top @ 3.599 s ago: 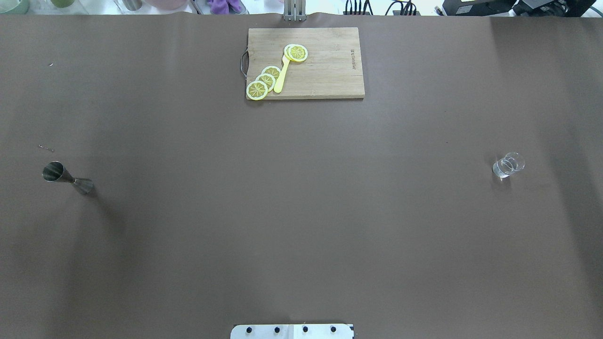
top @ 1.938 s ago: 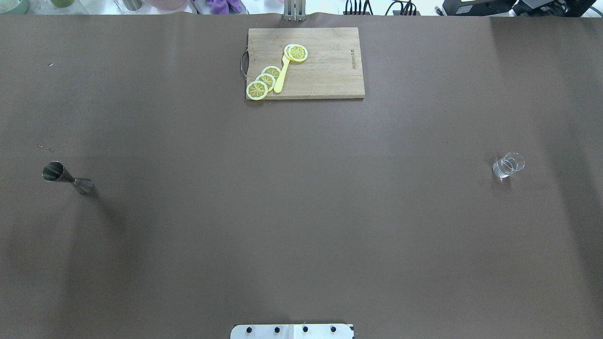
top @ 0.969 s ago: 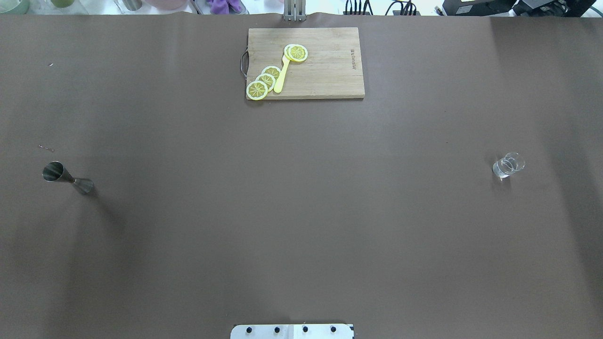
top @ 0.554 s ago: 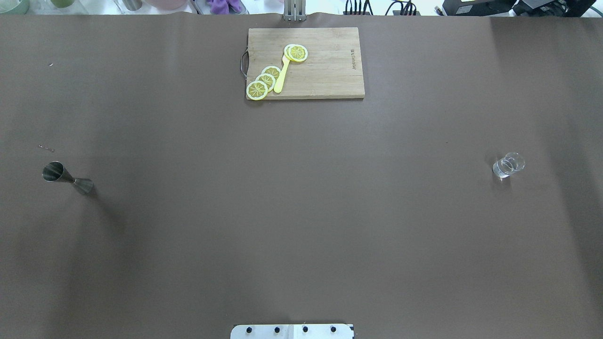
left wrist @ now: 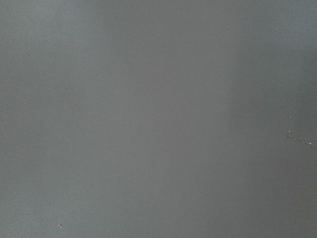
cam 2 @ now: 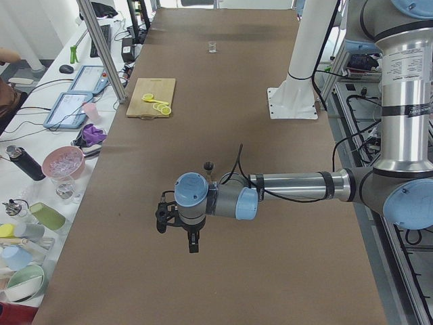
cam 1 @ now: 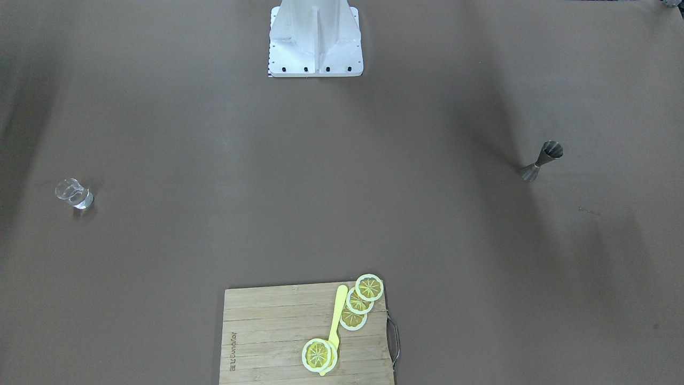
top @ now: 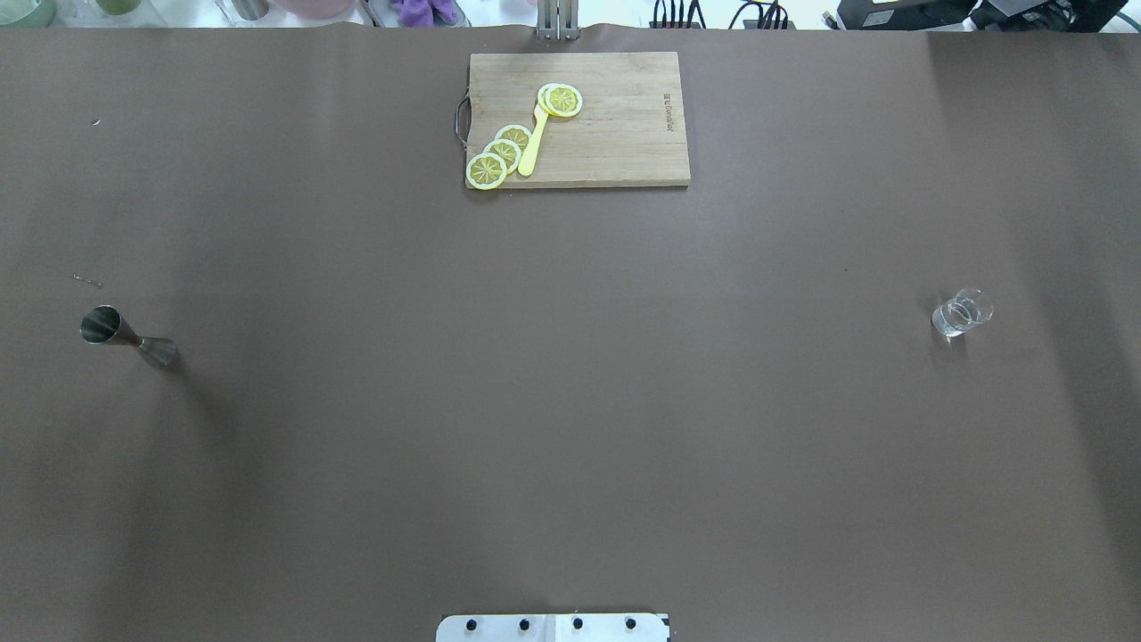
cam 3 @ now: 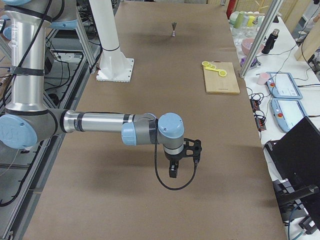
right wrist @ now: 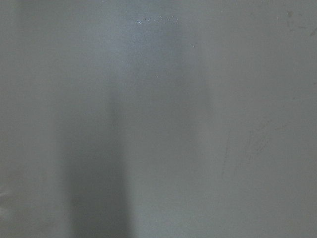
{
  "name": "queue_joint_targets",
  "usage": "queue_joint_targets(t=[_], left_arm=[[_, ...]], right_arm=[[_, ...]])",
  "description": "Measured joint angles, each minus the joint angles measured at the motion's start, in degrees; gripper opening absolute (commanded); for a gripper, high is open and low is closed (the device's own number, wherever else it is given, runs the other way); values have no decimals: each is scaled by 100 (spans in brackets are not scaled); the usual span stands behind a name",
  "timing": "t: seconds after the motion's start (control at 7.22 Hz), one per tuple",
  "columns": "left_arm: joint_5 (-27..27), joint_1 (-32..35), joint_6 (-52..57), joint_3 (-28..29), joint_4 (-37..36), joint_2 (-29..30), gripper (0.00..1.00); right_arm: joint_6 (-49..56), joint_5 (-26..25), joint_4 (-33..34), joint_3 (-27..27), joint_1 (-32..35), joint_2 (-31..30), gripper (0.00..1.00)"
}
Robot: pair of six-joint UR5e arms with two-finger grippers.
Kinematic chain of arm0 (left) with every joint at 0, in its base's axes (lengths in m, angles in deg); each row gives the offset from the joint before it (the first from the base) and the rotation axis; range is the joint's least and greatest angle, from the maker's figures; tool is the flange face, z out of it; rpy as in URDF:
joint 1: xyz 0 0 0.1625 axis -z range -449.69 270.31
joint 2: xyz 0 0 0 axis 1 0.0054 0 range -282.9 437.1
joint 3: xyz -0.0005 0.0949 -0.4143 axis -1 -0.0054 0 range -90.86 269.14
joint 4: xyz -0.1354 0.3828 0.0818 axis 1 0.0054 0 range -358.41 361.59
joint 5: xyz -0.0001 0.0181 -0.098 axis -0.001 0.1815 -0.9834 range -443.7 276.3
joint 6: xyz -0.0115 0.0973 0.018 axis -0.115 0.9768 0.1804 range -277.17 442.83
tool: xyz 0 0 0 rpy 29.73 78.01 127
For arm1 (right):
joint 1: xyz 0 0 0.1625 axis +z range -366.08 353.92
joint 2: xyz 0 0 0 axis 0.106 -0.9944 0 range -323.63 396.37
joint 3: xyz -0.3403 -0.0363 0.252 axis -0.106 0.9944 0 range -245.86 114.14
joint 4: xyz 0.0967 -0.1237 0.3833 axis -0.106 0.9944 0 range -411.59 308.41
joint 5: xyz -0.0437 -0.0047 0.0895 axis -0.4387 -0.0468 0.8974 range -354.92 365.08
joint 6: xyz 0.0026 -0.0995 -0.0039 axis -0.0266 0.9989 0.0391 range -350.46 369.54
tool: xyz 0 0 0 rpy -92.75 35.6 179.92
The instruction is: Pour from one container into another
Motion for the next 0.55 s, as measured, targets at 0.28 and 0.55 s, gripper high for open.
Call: queue_joint_targets(t=[0.28, 0.55], left_arm=[[4, 0, -6, 2, -8, -11, 98], [1, -4, -8, 1, -16, -17, 98]], right_arm=[[34, 55, -25, -83, 17, -35, 100], [328, 86, -237, -15, 17, -7, 100]])
